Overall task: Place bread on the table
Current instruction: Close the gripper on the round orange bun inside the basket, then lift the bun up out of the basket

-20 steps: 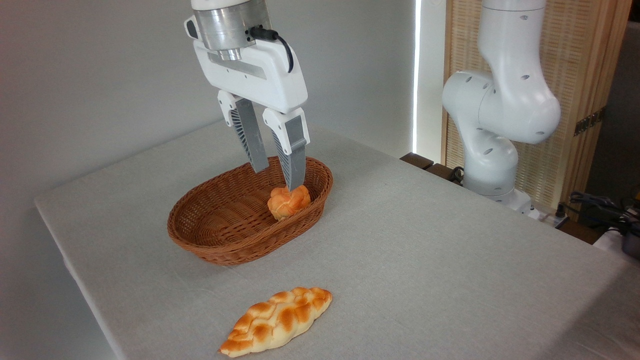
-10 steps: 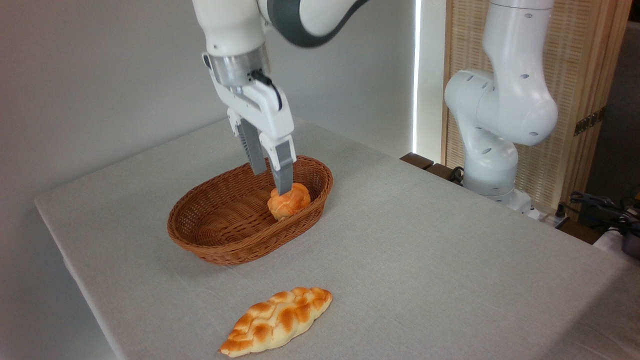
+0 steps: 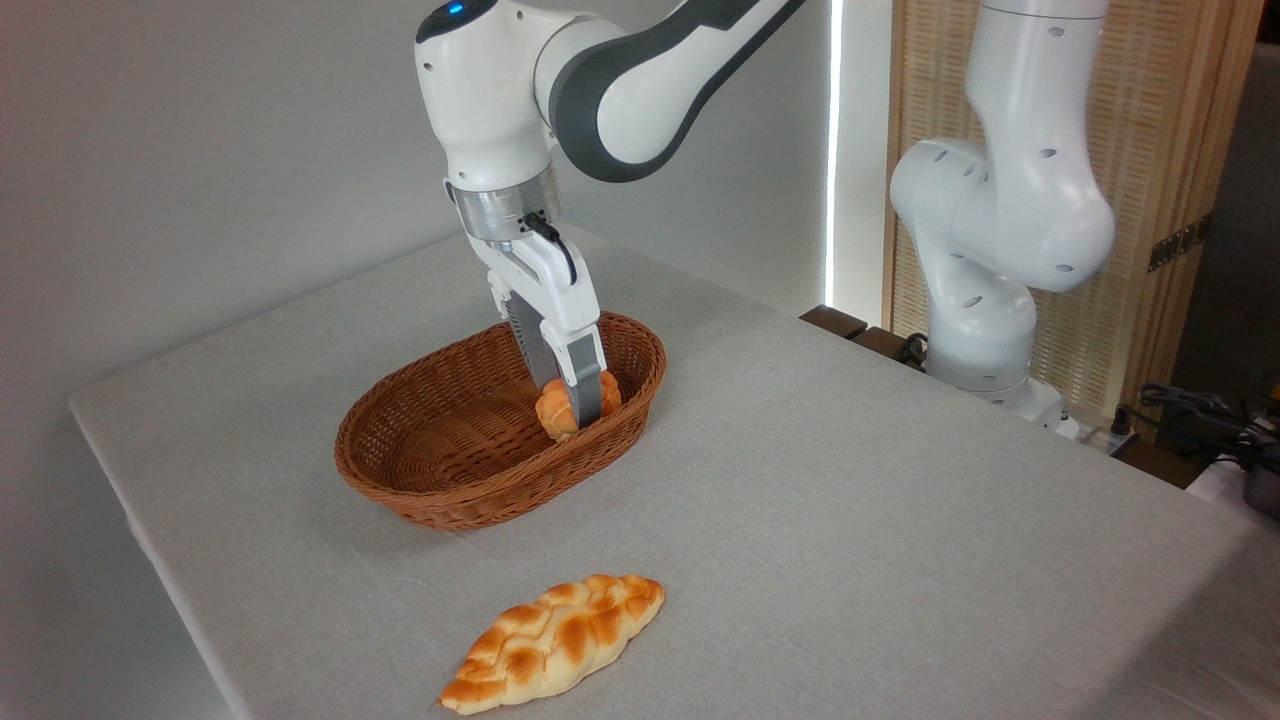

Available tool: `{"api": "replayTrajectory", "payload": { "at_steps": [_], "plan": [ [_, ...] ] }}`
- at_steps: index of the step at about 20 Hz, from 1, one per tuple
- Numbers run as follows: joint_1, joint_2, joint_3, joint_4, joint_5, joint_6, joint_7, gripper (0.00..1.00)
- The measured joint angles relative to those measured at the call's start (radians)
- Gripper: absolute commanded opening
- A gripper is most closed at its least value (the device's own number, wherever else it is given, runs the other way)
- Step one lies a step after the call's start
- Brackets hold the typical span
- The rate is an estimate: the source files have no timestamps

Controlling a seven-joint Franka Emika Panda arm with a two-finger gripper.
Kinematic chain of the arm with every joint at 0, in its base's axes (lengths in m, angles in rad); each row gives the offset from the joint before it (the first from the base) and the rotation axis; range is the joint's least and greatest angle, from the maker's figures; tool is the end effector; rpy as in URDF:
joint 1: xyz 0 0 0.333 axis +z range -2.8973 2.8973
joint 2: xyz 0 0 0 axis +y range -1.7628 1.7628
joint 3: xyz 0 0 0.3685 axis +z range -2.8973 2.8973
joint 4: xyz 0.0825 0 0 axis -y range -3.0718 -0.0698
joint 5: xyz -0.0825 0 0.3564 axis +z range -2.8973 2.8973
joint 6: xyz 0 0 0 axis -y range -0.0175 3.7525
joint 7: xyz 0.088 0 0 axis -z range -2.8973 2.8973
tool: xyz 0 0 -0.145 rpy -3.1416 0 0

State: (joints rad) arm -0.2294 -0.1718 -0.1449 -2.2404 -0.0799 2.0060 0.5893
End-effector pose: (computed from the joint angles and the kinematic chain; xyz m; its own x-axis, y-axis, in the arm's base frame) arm 0.4153 -0.1736 0.4615 0.6010 -0.7987 -0.0285 -0.7956 -0.6013 0.0737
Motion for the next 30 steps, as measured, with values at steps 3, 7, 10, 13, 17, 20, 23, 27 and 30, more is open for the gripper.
{"api": "replayTrajectory", "payload": {
  "at_steps": [3,7,10,13,17,20,23,27,30],
  "plan": [
    [-0.001,0.0,-0.018,-0.028,0.0,0.0,0.0,0.72],
    [-0.001,0.0,-0.03,-0.055,0.001,0.003,0.0,0.35],
    [-0.001,0.0,-0.03,-0.056,0.001,0.004,0.0,0.35],
    [-0.001,0.0,-0.03,-0.056,0.001,0.004,0.0,0.36],
    [0.0,-0.001,-0.03,-0.056,0.001,0.004,0.0,0.36],
    [0.004,-0.005,-0.023,-0.035,0.001,0.012,0.0,0.36],
    [0.008,-0.015,0.012,0.037,0.001,0.006,0.0,0.36],
    [0.014,-0.026,0.079,0.146,0.002,-0.112,0.001,0.36],
    [0.015,-0.029,0.099,0.18,0.097,-0.232,0.006,0.38]
  ]
}}
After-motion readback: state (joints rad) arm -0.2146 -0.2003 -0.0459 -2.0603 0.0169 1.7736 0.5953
